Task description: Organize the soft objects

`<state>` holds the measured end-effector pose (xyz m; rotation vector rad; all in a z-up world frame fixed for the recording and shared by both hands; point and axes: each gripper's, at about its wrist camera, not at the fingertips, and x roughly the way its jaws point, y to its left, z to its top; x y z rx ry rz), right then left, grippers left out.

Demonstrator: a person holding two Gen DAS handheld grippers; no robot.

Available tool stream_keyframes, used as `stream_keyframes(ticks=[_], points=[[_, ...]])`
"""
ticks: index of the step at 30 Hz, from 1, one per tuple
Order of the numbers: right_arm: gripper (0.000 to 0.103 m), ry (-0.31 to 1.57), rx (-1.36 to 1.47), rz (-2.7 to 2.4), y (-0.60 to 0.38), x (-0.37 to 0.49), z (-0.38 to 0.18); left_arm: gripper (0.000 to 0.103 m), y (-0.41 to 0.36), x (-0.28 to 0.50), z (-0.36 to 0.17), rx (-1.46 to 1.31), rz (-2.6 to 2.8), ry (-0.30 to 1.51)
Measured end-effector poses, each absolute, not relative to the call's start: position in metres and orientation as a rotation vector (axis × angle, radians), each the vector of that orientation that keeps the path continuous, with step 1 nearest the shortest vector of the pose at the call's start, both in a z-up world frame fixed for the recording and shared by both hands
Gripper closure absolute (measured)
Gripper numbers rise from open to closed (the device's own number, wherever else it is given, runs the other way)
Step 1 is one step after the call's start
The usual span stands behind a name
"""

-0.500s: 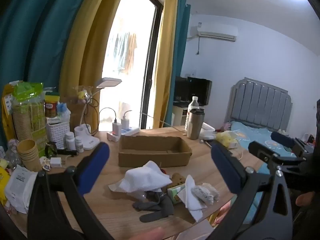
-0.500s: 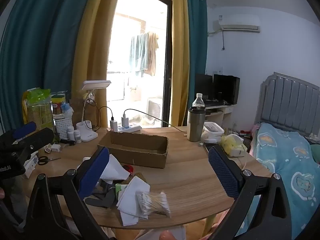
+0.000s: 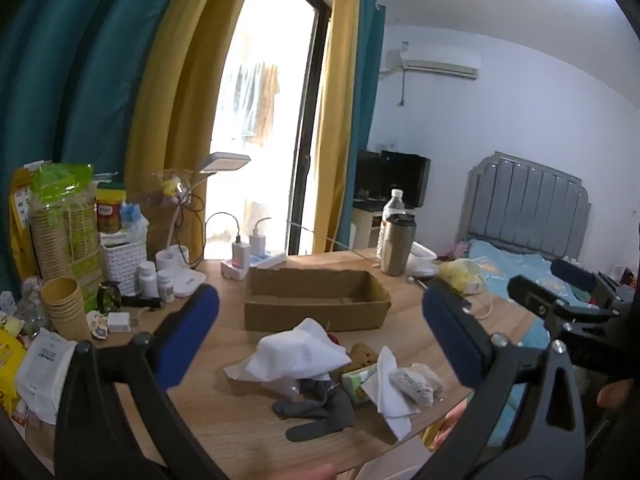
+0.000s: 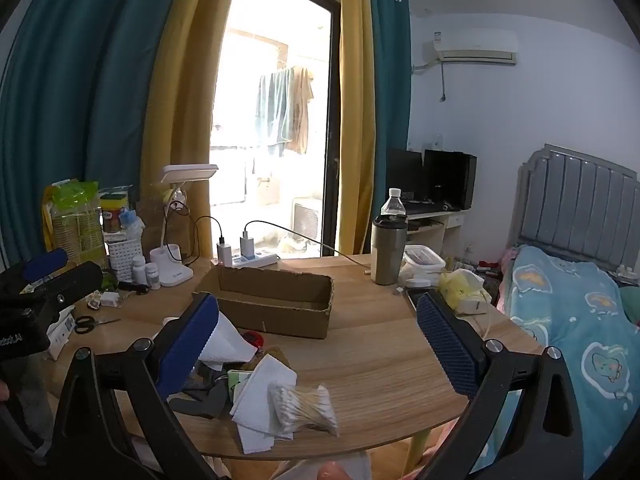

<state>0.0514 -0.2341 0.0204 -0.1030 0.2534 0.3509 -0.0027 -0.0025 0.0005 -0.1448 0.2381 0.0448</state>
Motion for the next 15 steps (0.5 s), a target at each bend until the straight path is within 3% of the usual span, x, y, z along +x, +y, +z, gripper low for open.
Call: stream_keyframes(ticks=[15], points=[[0.001, 0.245, -0.108, 0.367, -0.2329, 0.0434, 0.0241, 0.000, -0.0027, -0.0027, -0.0019, -0.146, 0.032, 0.254]])
